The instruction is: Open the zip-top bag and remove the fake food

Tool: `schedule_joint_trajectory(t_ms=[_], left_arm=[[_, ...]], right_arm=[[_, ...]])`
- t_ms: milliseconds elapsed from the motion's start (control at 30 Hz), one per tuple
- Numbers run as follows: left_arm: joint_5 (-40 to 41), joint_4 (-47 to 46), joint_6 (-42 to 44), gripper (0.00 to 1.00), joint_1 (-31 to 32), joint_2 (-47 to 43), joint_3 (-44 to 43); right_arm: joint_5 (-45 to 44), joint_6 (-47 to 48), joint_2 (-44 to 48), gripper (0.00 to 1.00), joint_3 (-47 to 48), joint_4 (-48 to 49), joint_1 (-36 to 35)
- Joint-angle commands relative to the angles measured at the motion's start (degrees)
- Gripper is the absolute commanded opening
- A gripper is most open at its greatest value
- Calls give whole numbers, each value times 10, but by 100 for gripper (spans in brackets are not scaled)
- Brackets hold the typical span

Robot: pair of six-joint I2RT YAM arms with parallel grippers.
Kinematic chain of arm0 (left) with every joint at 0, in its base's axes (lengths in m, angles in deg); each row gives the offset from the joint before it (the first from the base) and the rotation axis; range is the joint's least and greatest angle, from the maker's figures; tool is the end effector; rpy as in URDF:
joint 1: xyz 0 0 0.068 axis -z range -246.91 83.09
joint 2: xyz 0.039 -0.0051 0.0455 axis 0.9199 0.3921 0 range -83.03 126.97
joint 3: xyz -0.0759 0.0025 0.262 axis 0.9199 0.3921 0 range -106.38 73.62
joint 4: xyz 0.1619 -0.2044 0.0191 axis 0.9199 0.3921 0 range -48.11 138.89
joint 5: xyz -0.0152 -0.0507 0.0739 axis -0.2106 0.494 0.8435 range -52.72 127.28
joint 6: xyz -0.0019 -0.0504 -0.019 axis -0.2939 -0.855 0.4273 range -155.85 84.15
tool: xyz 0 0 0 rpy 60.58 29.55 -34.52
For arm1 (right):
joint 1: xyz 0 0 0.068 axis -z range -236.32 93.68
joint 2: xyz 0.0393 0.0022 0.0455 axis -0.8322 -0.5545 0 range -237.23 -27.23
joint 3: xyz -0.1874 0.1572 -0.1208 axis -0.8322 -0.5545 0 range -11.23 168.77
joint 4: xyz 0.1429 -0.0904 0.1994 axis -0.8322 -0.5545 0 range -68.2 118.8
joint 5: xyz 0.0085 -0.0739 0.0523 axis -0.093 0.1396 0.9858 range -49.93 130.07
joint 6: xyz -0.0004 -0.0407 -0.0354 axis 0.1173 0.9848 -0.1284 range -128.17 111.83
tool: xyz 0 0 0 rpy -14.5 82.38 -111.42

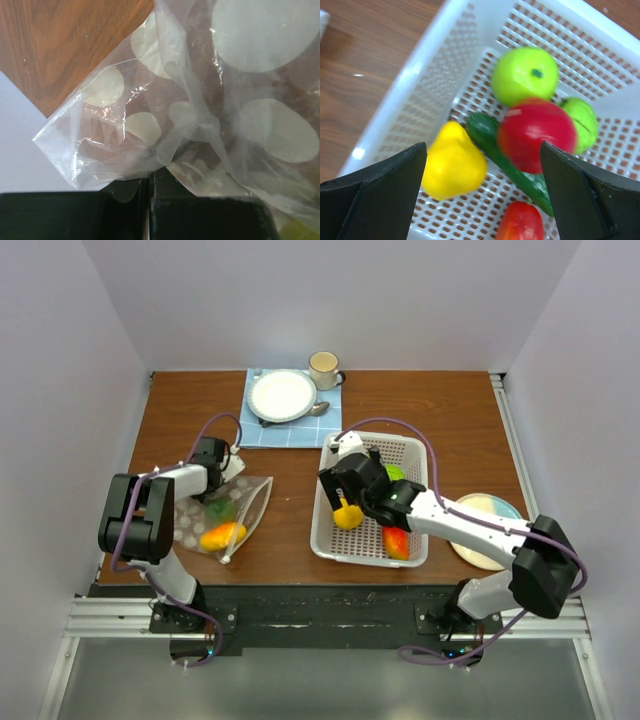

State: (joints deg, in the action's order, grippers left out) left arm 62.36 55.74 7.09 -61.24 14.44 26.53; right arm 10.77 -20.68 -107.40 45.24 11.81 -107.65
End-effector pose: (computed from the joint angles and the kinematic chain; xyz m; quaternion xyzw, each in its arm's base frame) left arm 0.3028 -0.0150 0.1291 0.3476 0.8871 0.2701 0.1387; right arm 0.2029 0.2257 0.2616 -0.1927 0.8644 0.0183 0.4641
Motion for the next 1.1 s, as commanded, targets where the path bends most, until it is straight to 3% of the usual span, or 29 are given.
schedule_joint_trajectory(t_ms=[0, 167, 367, 667, 1067], left_arm=[[-69, 49, -28, 0, -2, 8, -9], [-66, 48, -31, 0, -2, 17, -8], [-74, 56, -41, 0, 2, 31, -21], [-69, 57, -43, 0, 7, 51, -29], [-60, 52, -42, 0, 7, 67, -30]], right_arm=[[16, 57, -16, 99, 72, 58, -75], [66, 96, -135, 99, 137, 85, -158], [136, 108, -242, 99, 167, 146, -178], [201, 165, -301, 99, 187, 235, -178], [282, 164, -361, 99, 237, 246, -158]])
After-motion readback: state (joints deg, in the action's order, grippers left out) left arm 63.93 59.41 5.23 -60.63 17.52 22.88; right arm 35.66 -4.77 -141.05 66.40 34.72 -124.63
